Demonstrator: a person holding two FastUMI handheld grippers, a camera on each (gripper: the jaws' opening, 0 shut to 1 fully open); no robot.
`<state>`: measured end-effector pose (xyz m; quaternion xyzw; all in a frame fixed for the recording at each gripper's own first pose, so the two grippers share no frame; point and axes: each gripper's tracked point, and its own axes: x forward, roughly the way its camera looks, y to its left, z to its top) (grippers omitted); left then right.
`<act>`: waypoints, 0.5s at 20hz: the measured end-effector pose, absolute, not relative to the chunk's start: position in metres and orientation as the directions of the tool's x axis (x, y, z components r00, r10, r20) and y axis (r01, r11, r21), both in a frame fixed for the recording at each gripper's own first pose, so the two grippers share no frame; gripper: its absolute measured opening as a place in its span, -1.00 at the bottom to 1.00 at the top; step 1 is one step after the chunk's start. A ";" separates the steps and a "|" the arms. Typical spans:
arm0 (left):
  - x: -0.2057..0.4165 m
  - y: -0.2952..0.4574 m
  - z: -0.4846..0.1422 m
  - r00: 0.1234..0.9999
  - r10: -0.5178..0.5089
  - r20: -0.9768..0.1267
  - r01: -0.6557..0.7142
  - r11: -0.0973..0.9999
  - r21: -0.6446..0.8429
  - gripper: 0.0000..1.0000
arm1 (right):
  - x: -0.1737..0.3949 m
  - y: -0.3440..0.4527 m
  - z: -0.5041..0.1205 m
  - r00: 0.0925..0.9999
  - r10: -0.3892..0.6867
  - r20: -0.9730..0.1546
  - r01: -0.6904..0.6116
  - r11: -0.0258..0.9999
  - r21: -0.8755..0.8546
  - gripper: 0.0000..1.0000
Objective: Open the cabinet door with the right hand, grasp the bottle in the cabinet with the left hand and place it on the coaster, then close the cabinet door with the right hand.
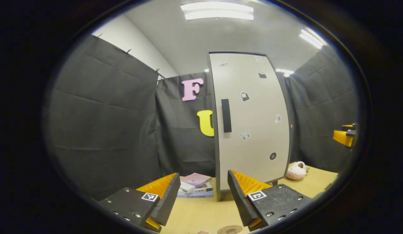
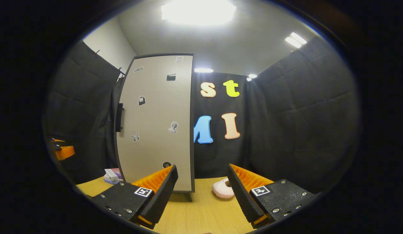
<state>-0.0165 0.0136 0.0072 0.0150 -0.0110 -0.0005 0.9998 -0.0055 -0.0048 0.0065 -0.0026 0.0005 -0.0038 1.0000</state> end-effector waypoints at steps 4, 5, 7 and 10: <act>-0.026 0.027 0.010 1.000 0.020 0.024 -0.021 0.999 0.033 0.67 | 0.003 0.008 0.011 1.000 0.026 -0.004 -0.026 1.000 -0.003 0.89; -0.028 0.033 0.010 0.999 0.030 0.026 -0.031 0.999 0.034 0.67 | 0.006 0.012 0.012 0.999 0.037 -0.004 -0.037 0.999 -0.001 0.89; -0.035 0.044 0.012 0.998 0.054 0.031 -0.055 0.998 0.039 0.67 | 0.013 0.022 0.018 0.998 0.057 -0.003 -0.057 0.998 0.006 0.89; -0.048 0.064 0.013 0.995 0.094 0.031 -0.095 0.994 0.047 0.73 | 0.028 0.040 0.028 0.996 0.088 0.007 -0.089 0.996 0.020 0.89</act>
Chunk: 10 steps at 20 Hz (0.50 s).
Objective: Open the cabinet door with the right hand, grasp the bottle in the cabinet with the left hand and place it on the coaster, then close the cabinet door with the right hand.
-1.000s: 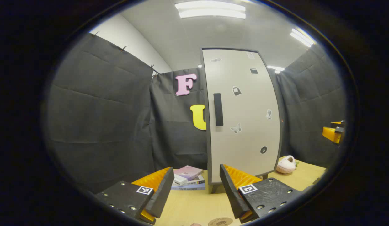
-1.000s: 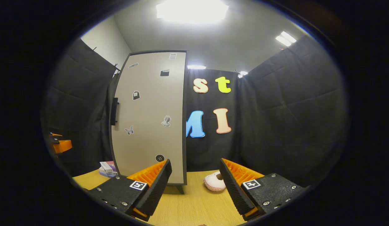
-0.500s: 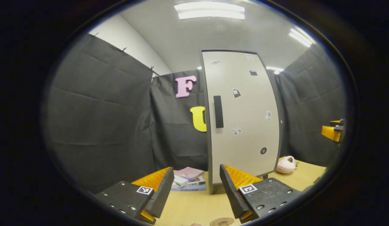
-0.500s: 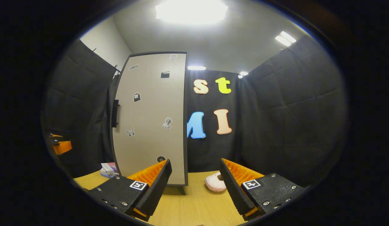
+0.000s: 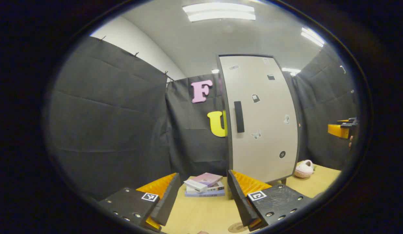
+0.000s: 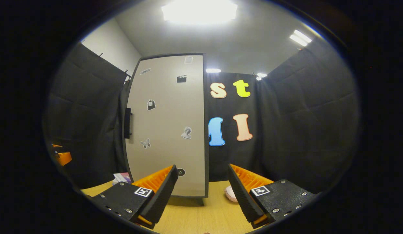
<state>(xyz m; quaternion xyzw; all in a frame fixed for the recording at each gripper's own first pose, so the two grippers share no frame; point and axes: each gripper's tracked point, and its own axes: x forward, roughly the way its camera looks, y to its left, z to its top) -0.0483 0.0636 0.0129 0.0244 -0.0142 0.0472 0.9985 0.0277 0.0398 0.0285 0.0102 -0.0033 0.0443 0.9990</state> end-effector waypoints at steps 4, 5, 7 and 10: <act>-0.063 0.090 0.011 0.989 0.148 0.027 -0.150 0.987 0.055 0.75 | 0.046 0.065 0.040 0.991 0.131 0.017 -0.131 0.990 0.041 0.89; -0.067 0.096 0.011 0.987 0.161 0.027 -0.162 0.985 0.057 0.75 | 0.051 0.071 0.044 0.990 0.137 0.020 -0.138 0.989 0.045 0.89; -0.075 0.108 0.010 0.982 0.185 0.025 -0.187 0.981 0.059 0.75 | 0.059 0.084 0.050 0.988 0.154 0.027 -0.155 0.986 0.058 0.89; -0.085 0.126 0.011 0.975 0.220 0.025 -0.221 0.973 0.064 0.68 | 0.072 0.103 0.058 0.984 0.177 0.034 -0.179 0.982 0.069 0.89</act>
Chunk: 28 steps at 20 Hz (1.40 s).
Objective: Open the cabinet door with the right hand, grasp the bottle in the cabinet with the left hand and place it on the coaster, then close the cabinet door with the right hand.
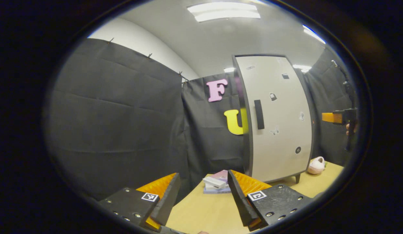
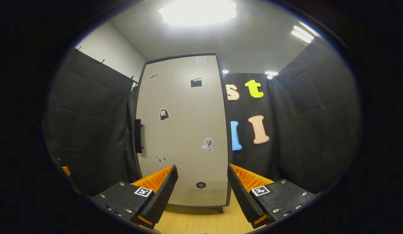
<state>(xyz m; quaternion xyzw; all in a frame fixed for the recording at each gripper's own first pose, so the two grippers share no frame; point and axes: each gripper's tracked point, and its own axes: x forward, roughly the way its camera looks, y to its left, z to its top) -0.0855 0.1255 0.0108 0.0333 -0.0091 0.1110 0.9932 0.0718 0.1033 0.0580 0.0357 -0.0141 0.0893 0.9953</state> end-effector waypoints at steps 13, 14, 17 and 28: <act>-0.132 0.200 0.009 0.936 0.350 0.028 -0.351 0.933 0.076 0.75 | 0.114 0.211 0.085 0.948 0.307 0.078 -0.313 0.946 0.085 0.89; -0.135 0.206 0.008 0.933 0.359 0.027 -0.360 0.930 0.077 0.75 | 0.118 0.220 0.087 0.946 0.315 0.081 -0.322 0.942 0.090 0.89; -0.143 0.222 0.007 0.923 0.385 0.023 -0.385 0.919 0.080 0.68 | 0.130 0.245 0.092 0.939 0.334 0.080 -0.340 0.936 0.091 0.89; -0.159 0.274 -0.004 0.893 0.450 0.005 -0.449 0.890 0.081 0.68 | 0.178 0.333 0.101 0.922 0.378 0.083 -0.384 0.921 0.065 0.70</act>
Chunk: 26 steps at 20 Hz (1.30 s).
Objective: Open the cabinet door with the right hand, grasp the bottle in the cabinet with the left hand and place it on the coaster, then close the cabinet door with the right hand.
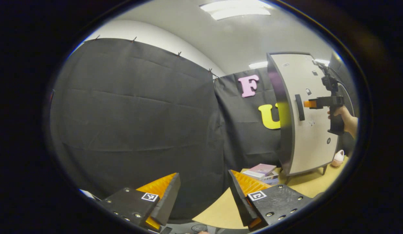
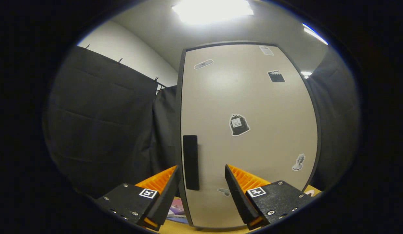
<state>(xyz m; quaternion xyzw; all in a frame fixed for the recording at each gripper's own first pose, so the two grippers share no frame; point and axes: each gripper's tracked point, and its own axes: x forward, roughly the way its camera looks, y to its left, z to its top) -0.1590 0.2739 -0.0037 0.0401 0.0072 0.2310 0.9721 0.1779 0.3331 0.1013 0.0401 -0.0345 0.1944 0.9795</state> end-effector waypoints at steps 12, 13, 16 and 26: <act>-0.157 0.288 -0.014 0.892 0.451 -0.013 -0.450 0.891 0.060 0.75 | 0.234 0.371 0.080 0.947 0.315 -0.055 -0.314 0.949 0.037 -0.05; -0.157 0.287 -0.014 0.894 0.448 -0.011 -0.446 0.893 0.062 0.75 | 0.236 0.371 0.082 0.948 0.315 -0.046 -0.312 0.949 0.052 -0.13; -0.157 0.280 -0.007 0.901 0.433 -0.005 -0.432 0.900 0.059 0.75 | 0.231 0.372 0.080 0.941 0.330 -0.076 -0.326 0.943 0.067 -0.54; -0.113 0.221 0.000 0.944 0.330 0.010 -0.330 0.943 0.043 0.67 | 0.188 0.357 0.085 0.877 0.472 -0.085 -0.465 0.880 0.095 -0.63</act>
